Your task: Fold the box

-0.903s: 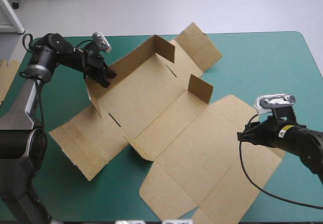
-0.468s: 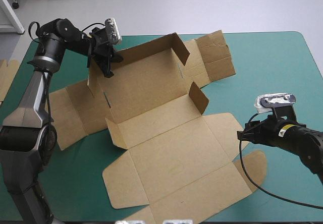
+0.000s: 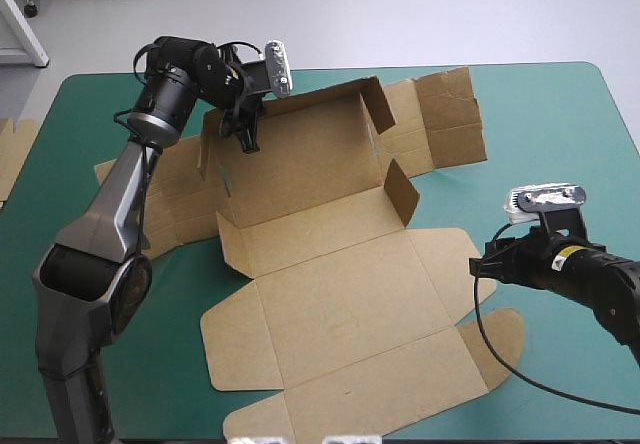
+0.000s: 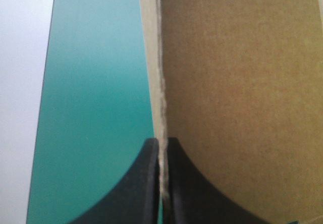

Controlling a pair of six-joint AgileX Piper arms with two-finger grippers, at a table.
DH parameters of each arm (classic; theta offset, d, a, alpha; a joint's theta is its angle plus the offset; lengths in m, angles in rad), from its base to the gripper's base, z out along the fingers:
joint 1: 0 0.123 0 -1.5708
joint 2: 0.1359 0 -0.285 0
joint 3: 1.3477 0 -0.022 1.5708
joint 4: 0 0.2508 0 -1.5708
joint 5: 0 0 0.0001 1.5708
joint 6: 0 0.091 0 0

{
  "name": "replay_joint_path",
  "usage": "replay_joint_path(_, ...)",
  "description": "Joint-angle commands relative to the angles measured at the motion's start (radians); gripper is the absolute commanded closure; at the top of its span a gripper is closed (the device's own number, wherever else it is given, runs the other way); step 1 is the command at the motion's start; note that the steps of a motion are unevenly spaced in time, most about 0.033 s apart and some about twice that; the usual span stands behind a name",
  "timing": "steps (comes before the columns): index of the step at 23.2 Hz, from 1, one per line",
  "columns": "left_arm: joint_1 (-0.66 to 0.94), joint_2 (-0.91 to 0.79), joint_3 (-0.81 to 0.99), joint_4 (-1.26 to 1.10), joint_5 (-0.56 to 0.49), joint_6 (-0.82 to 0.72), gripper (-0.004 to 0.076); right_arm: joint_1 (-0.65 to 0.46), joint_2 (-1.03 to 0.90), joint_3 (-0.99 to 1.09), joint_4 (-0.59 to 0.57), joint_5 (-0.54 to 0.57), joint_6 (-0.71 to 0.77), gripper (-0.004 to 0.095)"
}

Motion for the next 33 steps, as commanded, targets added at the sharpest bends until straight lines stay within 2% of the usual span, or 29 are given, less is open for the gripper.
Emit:
replay_joint_path(1, -0.050, -0.058, -0.034, 0.015, -0.060, 0.029, 0.0731, -0.006, -0.012, -0.035, -0.014, -0.068, -0.009, 0.0486)
replay_joint_path(10, -0.082, -0.063, -0.034, 0.092, -0.224, 0.000, 0.0734, -0.006, -0.012, -0.151, -0.201, -0.026, 0.096, 0.0486)
replay_joint_path(15, -0.179, -0.059, -0.023, 0.228, -0.233, -0.153, 0.0734, -0.006, 0.005, -0.236, -0.232, 0.039, 0.103, 0.0486)
replay_joint_path(18, -0.265, -0.080, 0.071, 0.372, -0.242, -0.231, 0.0734, -0.006, 0.065, -0.295, -0.269, 0.145, 0.092, 0.0486)
replay_joint_path(19, -0.273, -0.090, 0.104, 0.384, -0.252, -0.249, 0.0734, -0.006, 0.069, -0.302, -0.273, 0.150, 0.092, 0.0486)
replay_joint_path(21, -0.286, -0.140, 0.214, 0.389, -0.329, -0.308, 0.0734, -0.006, 0.074, -0.332, -0.297, 0.155, 0.098, 0.0486)
replay_joint_path(25, -0.331, -0.308, 0.516, 0.531, -0.609, -0.452, 0.0734, -0.006, 0.088, -0.421, -0.303, 0.167, 0.100, 0.0489)
replay_joint_path(26, -0.347, -0.333, 0.552, 0.544, -0.626, -0.460, 0.0734, -0.006, 0.095, -0.435, -0.303, 0.170, 0.100, 0.0490)
replay_joint_path(28, -0.364, -0.352, 0.605, 0.625, -0.637, -0.450, 0.0734, -0.006, 0.106, -0.458, -0.300, 0.170, 0.100, 0.0490)
replay_joint_path(30, -0.367, -0.354, 0.621, 0.786, -0.658, -0.364, 0.0734, -0.006, 0.109, -0.475, -0.252, 0.179, 0.074, 0.0490)
replay_joint_path(33, -0.317, -0.373, 0.626, 0.756, -0.787, -0.274, 0.0734, -0.006, 0.108, -0.475, -0.172, 0.194, 0.024, 0.0490)
